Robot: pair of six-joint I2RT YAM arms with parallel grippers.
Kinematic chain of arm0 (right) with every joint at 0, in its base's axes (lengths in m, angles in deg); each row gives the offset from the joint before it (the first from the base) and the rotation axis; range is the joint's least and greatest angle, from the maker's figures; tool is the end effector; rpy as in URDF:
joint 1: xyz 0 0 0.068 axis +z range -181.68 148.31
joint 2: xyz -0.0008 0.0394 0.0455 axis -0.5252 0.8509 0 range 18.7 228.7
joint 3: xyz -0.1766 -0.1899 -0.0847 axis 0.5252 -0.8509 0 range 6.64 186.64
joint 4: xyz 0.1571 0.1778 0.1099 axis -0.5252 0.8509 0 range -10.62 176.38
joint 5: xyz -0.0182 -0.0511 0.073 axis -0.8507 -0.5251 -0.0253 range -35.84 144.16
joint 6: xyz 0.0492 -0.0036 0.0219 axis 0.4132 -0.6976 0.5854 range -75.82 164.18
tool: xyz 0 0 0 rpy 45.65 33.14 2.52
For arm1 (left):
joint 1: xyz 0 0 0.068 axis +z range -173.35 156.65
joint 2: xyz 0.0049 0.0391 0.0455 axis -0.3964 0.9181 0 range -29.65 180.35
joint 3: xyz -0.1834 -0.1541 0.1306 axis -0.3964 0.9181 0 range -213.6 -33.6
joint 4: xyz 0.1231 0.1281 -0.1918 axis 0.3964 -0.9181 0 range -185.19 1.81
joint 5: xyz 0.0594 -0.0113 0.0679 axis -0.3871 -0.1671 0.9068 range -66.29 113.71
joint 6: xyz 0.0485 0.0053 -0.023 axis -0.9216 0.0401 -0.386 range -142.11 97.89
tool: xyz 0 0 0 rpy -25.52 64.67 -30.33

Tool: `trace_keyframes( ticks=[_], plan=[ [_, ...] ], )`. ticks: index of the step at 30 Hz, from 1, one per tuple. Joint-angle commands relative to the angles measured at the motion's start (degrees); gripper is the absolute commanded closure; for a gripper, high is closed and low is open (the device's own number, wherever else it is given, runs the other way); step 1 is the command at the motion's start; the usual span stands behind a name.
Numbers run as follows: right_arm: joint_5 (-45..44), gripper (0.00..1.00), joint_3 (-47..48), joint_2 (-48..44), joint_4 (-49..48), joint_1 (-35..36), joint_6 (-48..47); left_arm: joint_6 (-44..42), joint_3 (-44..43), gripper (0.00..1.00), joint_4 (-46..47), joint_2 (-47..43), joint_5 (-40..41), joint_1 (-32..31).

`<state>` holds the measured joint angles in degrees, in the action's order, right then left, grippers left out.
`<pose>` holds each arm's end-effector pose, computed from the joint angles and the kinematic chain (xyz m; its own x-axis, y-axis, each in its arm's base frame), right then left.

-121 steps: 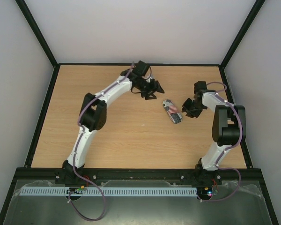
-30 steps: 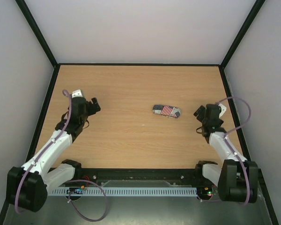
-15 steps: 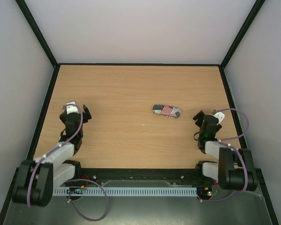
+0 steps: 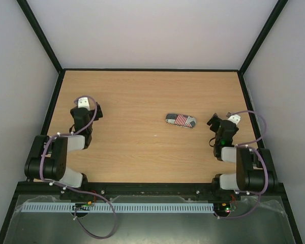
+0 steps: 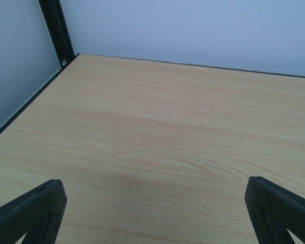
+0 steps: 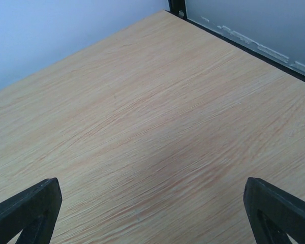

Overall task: Organize the sunglasses
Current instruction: Reset both arms

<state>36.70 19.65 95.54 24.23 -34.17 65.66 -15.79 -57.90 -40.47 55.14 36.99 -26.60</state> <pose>0.2279 -0.0206 0.1608 -0.0166 0.3503 -0.9365 0.3694 0.8725 0.3199 0.2749 -0.0074 0.1687 -0.2008 -0.0960 -0.9749 -0.1918 0.9798 -0.0570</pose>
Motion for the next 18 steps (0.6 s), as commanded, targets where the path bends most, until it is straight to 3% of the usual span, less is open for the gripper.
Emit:
trace_keyframes(
  ticks=[1,8,11,14,16,18],
  plan=[
    [-2.0,0.01,0.5,3.5,-8.5,0.8,-3.4,-2.1,2.1,0.01,10.6,2.1,-1.8,1.7],
    [-4.4,0.01,3.6,8.4,-9.2,5.3,-8.5,-1.9,5.5,0.01,15.4,1.5,-4.1,2.7],
    [-4.3,0.01,1.7,8.5,-12.6,7.0,-10.5,-3.7,11.3,0.01,29.8,4.0,-6.5,2.6],
    [-3.7,0.01,-3.8,12.5,-28.6,7.2,-12.0,-2.2,10.2,0.01,26.1,3.8,-4.1,2.8],
    [-3.7,0.01,-1.7,10.1,-19.5,7.1,-11.0,-1.9,9.8,0.00,23.7,2.9,-4.1,2.8],
    [-4.2,0.02,-2.6,12.0,-24.7,7.3,-11.7,-2.1,10.1,0.00,25.2,3.4,-4.1,2.8]
  ],
)
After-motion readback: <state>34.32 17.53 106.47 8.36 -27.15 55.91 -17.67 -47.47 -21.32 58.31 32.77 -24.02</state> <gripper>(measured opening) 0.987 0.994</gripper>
